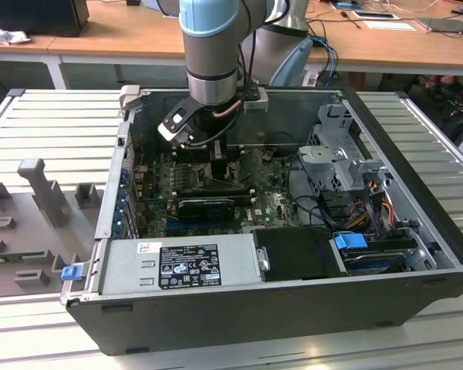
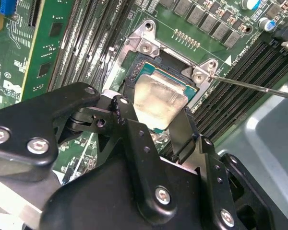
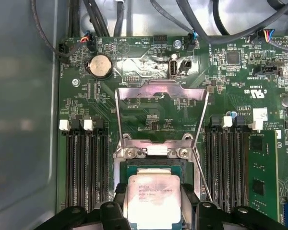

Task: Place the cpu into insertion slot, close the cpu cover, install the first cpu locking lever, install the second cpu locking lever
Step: 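Place the cpu into insertion slot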

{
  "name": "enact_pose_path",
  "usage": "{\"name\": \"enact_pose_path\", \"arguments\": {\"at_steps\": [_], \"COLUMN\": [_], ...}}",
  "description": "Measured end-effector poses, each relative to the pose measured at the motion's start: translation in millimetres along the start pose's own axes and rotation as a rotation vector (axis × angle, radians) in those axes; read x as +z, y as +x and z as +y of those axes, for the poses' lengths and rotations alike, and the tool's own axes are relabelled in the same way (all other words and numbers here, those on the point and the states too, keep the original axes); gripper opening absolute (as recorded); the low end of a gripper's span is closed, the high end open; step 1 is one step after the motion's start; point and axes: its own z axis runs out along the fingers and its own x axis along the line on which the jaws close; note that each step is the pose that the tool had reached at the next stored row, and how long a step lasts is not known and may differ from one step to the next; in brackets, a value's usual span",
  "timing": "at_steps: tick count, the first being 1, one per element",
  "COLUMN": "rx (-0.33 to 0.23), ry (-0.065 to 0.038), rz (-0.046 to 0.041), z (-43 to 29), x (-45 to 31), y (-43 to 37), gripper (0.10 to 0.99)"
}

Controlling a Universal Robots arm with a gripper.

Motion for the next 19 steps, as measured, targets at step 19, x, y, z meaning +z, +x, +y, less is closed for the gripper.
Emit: {"name": "enact_pose_path", "arguments": {"at_steps": [19], "rx": [0.0], "ry": [0.0], "rz": [-0.0053], "z": [0.2], "x": [5.5], "y": [-0.5], "gripper": [0.529]}}
